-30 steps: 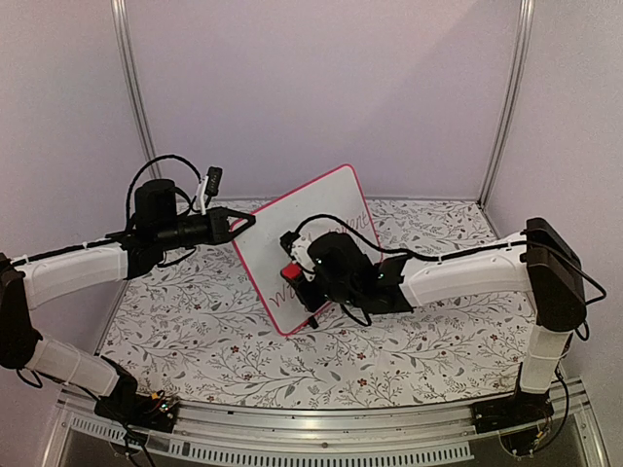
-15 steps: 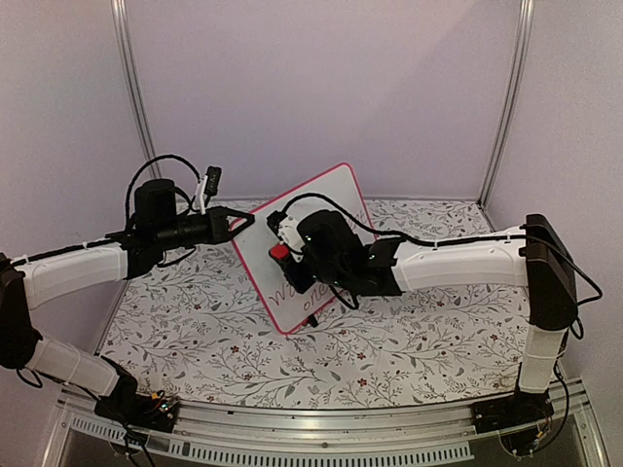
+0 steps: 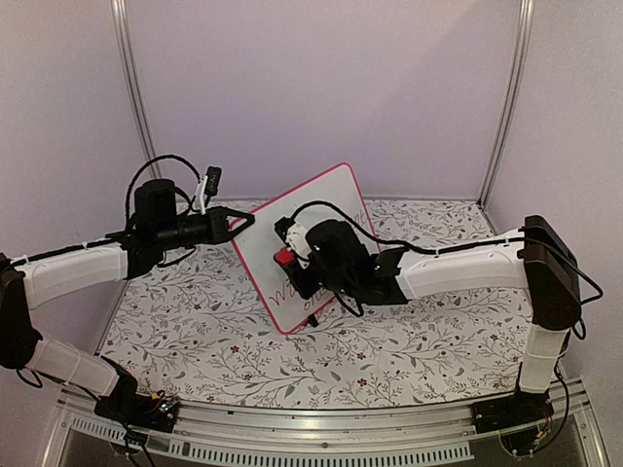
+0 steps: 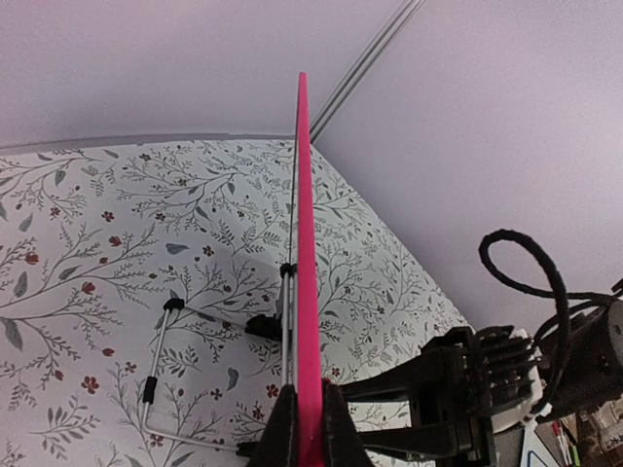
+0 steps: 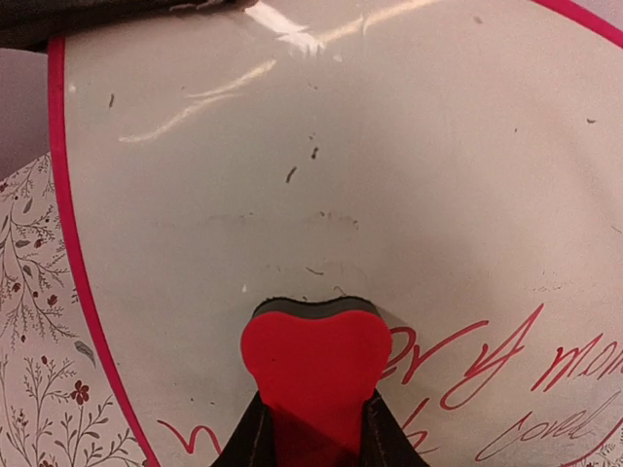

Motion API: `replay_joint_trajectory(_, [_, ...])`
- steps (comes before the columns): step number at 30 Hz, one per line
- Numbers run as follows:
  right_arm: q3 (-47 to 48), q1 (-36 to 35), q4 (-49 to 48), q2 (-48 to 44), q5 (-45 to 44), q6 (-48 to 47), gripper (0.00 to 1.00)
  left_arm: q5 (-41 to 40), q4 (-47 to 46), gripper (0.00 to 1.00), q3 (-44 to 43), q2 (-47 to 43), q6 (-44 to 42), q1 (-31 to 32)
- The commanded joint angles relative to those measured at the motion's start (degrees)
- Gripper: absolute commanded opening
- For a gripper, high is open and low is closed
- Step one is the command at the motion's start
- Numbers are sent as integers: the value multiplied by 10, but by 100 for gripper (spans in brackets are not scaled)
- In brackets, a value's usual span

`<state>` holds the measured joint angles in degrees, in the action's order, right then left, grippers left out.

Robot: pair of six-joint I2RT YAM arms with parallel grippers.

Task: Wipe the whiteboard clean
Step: Erase the whiteboard at the center of the board.

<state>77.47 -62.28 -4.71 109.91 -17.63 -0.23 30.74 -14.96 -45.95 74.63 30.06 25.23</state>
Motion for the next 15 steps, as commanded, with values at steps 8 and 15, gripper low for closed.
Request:
replay_joint_trajectory(8, [-74,16,5,-10,-2,43,24,54,-16,0,0,-13,16,13])
replay_joint_trajectory(15, [-85,16,3,-16,-5,49,24,55,-16,0,-1,-14,16,14])
